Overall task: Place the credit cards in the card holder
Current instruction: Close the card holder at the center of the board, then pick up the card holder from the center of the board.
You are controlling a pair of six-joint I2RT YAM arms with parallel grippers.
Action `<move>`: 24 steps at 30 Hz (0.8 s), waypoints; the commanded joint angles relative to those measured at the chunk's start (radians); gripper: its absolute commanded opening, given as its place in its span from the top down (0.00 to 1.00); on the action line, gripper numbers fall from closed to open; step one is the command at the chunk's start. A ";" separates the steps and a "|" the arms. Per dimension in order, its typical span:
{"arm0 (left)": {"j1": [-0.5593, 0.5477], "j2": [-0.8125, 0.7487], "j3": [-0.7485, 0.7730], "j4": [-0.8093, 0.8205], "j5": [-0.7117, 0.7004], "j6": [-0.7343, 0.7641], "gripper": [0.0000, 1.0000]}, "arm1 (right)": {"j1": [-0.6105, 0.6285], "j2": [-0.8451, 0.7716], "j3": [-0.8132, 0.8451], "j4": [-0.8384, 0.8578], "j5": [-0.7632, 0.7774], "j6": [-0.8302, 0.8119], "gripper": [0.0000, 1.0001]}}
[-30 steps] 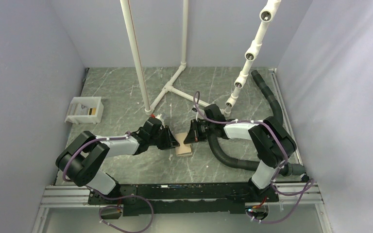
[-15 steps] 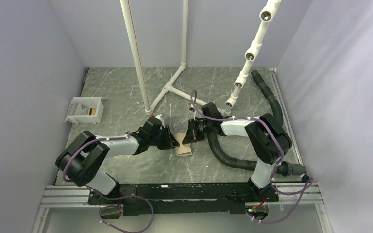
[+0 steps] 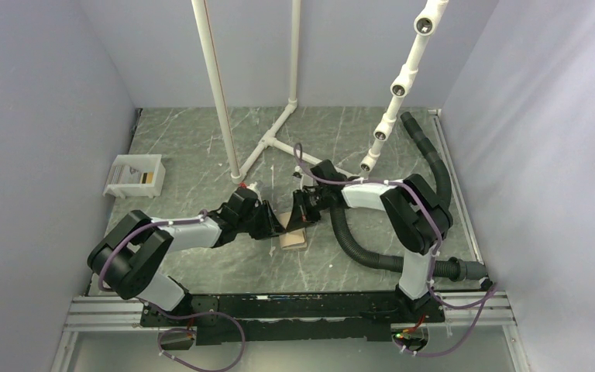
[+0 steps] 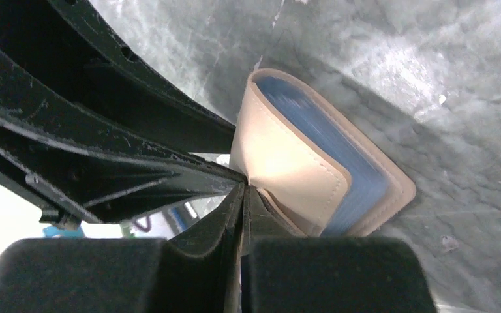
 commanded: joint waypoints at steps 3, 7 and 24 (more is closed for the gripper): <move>-0.003 -0.044 0.012 -0.134 -0.040 0.043 0.60 | 0.110 -0.103 0.192 -0.361 0.446 -0.194 0.76; 0.014 -0.111 0.016 -0.171 -0.028 0.057 0.52 | 0.156 -0.217 0.280 -0.503 0.565 -0.213 0.58; 0.110 -0.680 0.207 -0.802 -0.222 0.164 0.26 | 0.401 -0.108 0.254 -0.488 1.071 0.202 0.00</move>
